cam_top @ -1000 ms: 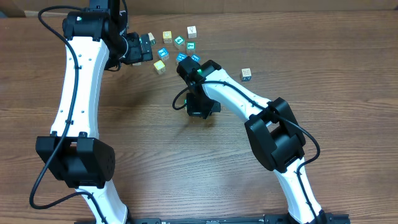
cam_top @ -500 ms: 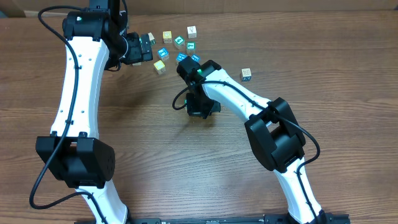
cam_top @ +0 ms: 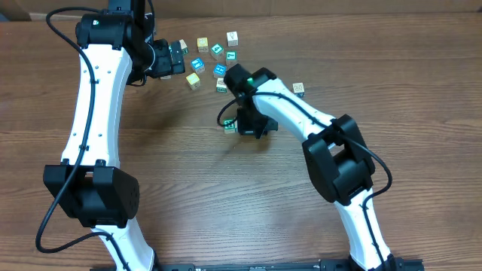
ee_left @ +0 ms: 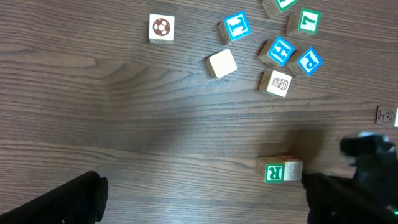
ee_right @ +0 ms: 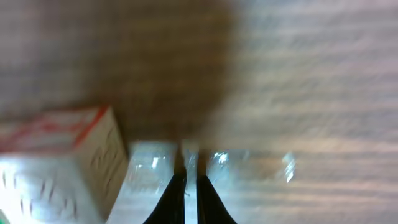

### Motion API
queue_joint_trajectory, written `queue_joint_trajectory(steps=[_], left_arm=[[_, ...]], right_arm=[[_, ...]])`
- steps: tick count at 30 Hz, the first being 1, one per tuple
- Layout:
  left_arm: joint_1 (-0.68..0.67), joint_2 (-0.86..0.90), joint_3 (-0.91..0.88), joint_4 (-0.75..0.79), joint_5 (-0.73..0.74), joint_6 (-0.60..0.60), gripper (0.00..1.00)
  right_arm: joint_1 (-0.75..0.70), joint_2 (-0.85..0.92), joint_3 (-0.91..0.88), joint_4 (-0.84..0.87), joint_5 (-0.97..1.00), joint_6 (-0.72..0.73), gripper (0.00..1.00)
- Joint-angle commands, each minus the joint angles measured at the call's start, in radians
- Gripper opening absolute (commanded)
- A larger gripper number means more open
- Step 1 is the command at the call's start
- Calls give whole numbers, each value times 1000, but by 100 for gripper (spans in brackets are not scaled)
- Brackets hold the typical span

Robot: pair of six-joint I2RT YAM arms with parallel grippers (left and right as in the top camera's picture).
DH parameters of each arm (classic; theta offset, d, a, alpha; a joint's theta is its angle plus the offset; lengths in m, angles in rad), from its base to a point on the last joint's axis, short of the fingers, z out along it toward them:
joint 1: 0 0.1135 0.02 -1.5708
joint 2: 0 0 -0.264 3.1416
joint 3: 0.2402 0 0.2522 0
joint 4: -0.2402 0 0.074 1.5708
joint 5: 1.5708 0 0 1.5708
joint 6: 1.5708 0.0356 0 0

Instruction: Form a horizontal line

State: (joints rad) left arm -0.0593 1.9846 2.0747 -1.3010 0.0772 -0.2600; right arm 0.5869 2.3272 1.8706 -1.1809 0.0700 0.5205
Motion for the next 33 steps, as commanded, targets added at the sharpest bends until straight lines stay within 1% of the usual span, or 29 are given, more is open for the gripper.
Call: queue_joint_trajectory(steps=[1,5,10,14,19,22,25,33], left_arm=[[-6,5,6,0,-7,-10,100],[-6,5,6,0,-7,-10,100],[-6,5,6,0,-7,-10,100],[-6,5,6,0,-7,-10,100],[-6,5,6,0,-7,-10,100],[-7,5,6,0,-7,-10,100],[-6,5,6,0,-7,-10,100],[-6,5,6,0,-7,-10,100]], right_arm=[[-26,-36,-5,60,24,1,4],[-33,-36,-5,129,24,-5,4],[-33,-36,-5,171,23,-5,4],[-33,-36,-5,183,11,-40,4],[-33,-36,-5,185,10,-47,4],[-33,-36,-5,196,-8,-84,4],[-33,-36,-5,208,-50,-84,4],[-32,-36,-5,207,-58,-84,4]])
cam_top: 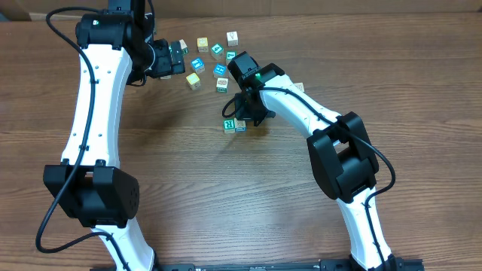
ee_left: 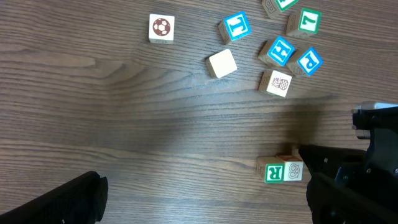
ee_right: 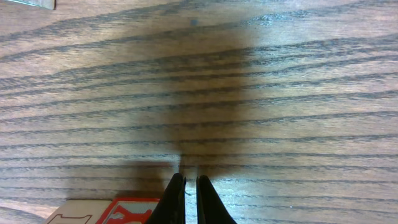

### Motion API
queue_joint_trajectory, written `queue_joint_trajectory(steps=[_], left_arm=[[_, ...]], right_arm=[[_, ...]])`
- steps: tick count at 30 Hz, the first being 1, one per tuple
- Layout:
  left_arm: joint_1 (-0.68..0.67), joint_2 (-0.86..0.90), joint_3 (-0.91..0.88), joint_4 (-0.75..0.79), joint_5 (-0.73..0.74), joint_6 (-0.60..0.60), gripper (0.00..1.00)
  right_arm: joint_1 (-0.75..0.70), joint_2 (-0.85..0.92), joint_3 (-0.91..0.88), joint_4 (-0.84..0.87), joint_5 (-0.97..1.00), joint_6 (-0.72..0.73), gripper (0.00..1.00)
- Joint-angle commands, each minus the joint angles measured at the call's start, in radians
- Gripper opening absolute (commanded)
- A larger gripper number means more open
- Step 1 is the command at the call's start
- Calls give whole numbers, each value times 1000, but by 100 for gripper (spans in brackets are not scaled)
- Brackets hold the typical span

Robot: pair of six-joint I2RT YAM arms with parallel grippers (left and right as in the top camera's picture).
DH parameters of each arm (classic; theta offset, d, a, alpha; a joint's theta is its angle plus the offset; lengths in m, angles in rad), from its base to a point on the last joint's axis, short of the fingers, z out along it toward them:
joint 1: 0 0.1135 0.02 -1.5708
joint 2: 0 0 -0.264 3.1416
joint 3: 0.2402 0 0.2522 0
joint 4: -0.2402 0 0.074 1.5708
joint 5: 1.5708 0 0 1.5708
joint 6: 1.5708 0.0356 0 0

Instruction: Form a horizontal line

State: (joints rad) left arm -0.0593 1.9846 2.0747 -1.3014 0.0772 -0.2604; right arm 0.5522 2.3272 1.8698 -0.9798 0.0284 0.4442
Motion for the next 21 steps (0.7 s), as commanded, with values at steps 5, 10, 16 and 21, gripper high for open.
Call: queue_joint_trajectory(steps=[5,10,16,21], left_arm=[[-6,5,6,0,-7,-10,100],[-6,5,6,0,-7,-10,100],[-6,5,6,0,-7,-10,100],[-6,5,6,0,-7,-10,100]], right_arm=[[3,-36,-5,6,-30,-8,4],[3,-36,-5,5,-30,-8,4],[-9,-36,-5,5,7,-6,4],[-31,-36,-5,-20,7,-4,4]])
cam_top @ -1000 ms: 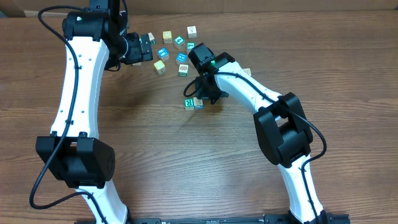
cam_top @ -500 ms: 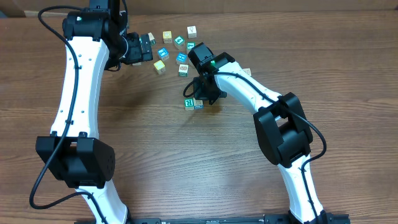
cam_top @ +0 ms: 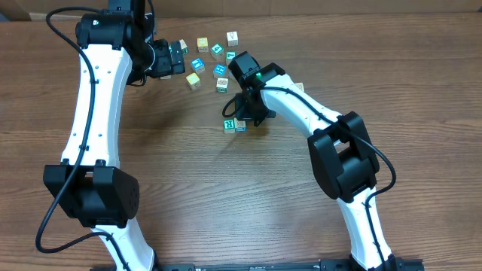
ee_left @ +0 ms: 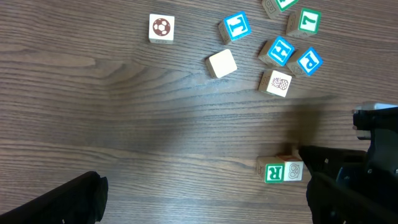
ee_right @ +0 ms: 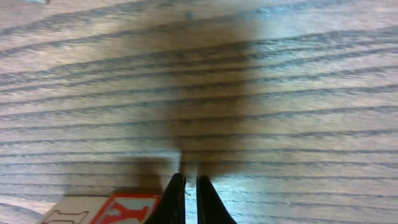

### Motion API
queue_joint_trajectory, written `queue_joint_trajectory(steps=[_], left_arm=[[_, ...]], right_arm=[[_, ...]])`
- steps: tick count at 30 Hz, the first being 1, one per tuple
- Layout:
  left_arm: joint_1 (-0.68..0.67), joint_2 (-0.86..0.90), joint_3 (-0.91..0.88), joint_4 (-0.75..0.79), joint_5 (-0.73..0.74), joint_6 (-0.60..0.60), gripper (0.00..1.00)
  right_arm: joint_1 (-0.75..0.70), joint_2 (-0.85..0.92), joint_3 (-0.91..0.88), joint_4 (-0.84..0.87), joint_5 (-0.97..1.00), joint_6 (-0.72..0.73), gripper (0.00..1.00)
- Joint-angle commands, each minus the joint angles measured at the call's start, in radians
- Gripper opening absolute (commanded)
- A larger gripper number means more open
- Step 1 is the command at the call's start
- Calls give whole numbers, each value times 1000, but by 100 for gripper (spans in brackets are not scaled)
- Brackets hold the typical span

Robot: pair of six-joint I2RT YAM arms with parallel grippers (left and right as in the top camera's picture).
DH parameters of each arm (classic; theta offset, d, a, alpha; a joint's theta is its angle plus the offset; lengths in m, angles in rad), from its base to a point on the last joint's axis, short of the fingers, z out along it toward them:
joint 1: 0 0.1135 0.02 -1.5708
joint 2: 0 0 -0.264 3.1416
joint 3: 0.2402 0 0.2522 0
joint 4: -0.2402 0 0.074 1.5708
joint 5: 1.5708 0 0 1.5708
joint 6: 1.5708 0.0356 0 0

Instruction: Form a horizontal line

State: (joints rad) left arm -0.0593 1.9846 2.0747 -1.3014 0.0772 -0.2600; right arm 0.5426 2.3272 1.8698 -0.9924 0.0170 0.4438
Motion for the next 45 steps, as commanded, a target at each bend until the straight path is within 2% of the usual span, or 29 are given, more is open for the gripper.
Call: queue_joint_trajectory(steps=[1,8,10,16,20,27,34,38,40,41,43,44,45], left_arm=[[-6,5,6,0,-7,-10,100],[-7,5,6,0,-7,-10,100],[-6,5,6,0,-7,-10,100],[-6,5,6,0,-7,-10,100],[-6,5,6,0,-7,-10,100],[-6,5,6,0,-7,-10,100],[-6,5,6,0,-7,-10,100],[-6,5,6,0,-7,-10,100],[-6,5,6,0,-7,-10,100],[-6,5,6,0,-7,-10,100],[-6,5,6,0,-7,-10,100],[-6,5,6,0,-7,-10,100],[-6,5,6,0,-7,-10,100]], right_arm=[[-23,-36,-5,-9,19,-3,4],[-51,-39,46,-54,15,-34,4],[-68,-39,130,-107,15,-57,4],[-135,-39,559,-285,14,-60,4],[-149,-39,703,-303,14,-60,4],[-149,-27,664,-253,15,-60,4],[-150,-27,615,-42,15,-121,4],[-148,-25,528,106,15,-166,4],[-148,-25,465,188,14,-183,13],[-148,-25,427,236,14,-200,25],[-146,-25,356,332,10,-218,38],[-145,-25,290,425,3,-217,58],[-143,-25,254,477,0,-217,63]])
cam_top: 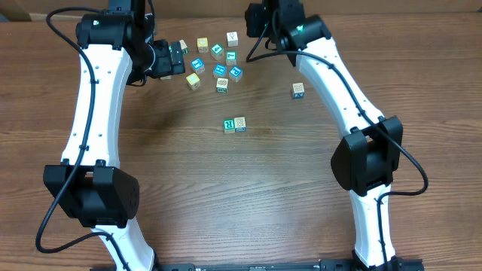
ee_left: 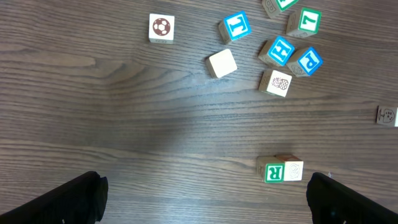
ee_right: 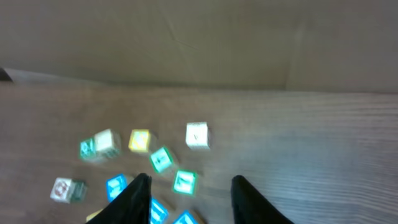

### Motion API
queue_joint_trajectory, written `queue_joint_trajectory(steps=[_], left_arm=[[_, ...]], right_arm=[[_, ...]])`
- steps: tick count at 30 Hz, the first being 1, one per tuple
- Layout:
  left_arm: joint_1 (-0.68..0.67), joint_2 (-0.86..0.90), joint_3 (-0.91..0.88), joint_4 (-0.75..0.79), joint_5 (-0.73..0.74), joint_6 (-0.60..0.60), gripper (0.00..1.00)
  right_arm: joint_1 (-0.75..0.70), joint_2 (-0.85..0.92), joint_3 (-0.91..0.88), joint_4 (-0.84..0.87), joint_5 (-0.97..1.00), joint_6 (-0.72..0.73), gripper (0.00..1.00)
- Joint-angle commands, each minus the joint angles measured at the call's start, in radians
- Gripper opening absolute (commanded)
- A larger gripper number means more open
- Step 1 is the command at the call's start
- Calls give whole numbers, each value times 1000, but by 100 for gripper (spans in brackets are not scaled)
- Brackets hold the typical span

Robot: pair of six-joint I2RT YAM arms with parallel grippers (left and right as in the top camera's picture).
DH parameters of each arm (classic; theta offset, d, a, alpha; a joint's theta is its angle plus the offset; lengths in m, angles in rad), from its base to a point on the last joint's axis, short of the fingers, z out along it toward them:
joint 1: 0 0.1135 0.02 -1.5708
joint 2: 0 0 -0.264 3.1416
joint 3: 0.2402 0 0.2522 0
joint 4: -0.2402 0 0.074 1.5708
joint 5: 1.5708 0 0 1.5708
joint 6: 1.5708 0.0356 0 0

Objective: Form a horizontal line
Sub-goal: 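Raise the right gripper and move it back over the block cluster, then lower the right gripper onto the blue P block and close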

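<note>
Two small wooden blocks lie side by side in a short left-right row mid-table: a green R block [cam_top: 230, 125] [ee_left: 274, 173] and a pale block [cam_top: 240, 123] [ee_left: 293, 171] touching its right side. A loose cluster of lettered blocks [cam_top: 217, 64] [ee_right: 161, 160] sits near the far edge, and a lone block [cam_top: 298, 90] lies to the right. My right gripper [cam_top: 254, 21] [ee_right: 193, 202] hangs open and empty over the far edge, above the cluster. My left gripper [cam_top: 176, 59] [ee_left: 202, 205] is open, high at the cluster's left.
A brown cardboard wall [ee_right: 199, 43] stands along the table's far edge behind the cluster. The cluster holds a soccer-ball block [ee_left: 161, 28], a plain block [ee_left: 222, 63], blue T, H and P blocks and a green 7 block [ee_left: 308, 20]. Both arm bases are at the near edge.
My right gripper was shut and low just beyond the R pair at mid-table. Now it is open, raised and at the far edge over the cluster. The left arm and the blocks are unmoved.
The right gripper was first shut and down at the table against the R pair's right side. At the following two moments it stayed shut, slightly beyond the pair, which lay side by side. Now it is open at the far edge, the pair left in place.
</note>
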State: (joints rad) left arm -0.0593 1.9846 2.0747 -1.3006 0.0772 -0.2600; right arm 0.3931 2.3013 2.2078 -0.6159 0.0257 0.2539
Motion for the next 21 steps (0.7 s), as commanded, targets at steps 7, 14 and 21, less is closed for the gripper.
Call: queue_joint_trajectory(steps=[7,14,21], left_arm=[[-6,5,6,0,-7,-10,100],[-6,5,6,0,-7,-10,100],[-6,5,6,0,-7,-10,100]], right_arm=[[25,1,-255,338,-12,-59,79],[27,1,-256,337,-40,-63,83],[29,13,-256,338,-48,-73,83]])
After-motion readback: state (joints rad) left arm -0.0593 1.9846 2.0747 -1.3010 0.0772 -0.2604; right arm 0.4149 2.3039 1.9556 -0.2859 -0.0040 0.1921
